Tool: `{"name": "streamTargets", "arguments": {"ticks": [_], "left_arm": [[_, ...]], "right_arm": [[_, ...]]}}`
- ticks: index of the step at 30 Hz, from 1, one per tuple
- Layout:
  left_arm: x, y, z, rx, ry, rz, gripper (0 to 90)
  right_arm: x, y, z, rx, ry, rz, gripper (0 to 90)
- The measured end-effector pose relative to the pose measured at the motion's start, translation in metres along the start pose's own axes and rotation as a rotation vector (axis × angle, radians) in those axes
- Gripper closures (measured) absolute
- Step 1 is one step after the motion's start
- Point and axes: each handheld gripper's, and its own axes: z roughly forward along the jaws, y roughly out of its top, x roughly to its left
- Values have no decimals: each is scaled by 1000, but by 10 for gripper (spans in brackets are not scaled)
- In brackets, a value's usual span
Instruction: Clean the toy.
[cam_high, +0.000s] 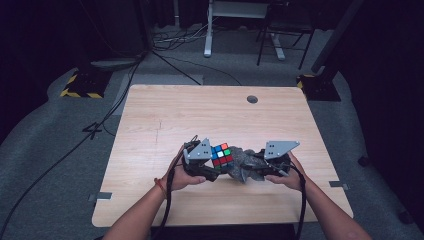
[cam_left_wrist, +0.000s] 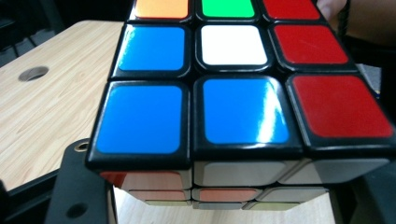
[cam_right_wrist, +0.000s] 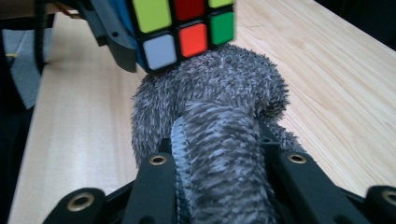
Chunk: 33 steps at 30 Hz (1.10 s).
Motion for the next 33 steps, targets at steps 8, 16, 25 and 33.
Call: {"name": "streamTargets", "arguments": {"ticks": [8,16,25,33], "left_arm": [[15,-9,-10,45,63,-24,334],[32,-26,-12,124,121,-69,334],[48,-49,-4,198,121,-136,334],[50,-68,4,239,99,-176,333]], "right_arm": [[-21,-9,-11,14,-79,44,693],[-44,-23,-13,64,-156,116,685],[-61,-47,1,145,-152,189,664],[-63,-68,-1,165,-152,222,645]]}}
